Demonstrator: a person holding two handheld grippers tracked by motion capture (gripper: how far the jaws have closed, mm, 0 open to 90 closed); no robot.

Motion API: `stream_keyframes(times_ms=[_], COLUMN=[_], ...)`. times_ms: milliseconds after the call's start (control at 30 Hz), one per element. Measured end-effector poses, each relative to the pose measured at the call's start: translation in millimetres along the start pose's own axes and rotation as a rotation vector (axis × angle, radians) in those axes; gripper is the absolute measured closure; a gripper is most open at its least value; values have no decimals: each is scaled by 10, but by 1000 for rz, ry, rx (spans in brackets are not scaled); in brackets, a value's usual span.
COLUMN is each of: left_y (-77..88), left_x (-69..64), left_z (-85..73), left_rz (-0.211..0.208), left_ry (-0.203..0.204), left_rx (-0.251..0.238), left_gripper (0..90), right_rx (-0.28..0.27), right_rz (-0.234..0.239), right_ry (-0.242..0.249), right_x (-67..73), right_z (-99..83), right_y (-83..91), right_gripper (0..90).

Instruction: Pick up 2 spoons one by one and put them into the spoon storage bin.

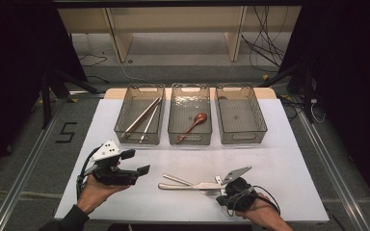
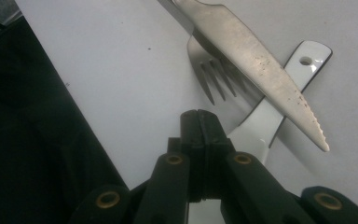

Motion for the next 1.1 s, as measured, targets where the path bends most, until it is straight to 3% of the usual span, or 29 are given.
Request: stream_keyframes(times_ms=[300,500,833,1100], left_y=[-14,-21,-7,1], left_x=[-3,-6,-12,8], left_z=[-4,-8,-1,-12], left_rz=[1,4,5,10], left_ry=[-2,-4,-6,1], left_rx=[2,7,-6,-14], left_gripper=[195,195,195,195], right_rx=[32,51,72,116], right_rz=[-12,-43,-150,-233], right_ry=[51,40,-9,0], right_x=[35,-2,-189,-305], right_z=[26,14,-77,-137], right_y=[-58,-47,90,122], right_gripper=[900,900,900,900])
Point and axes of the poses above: each handheld gripper's, and its own axes: y roughly backward along the jaws, z roughly out of its top, x roughly to its left, the point moved 4 cm from there along -y, roughly forward along the jaws
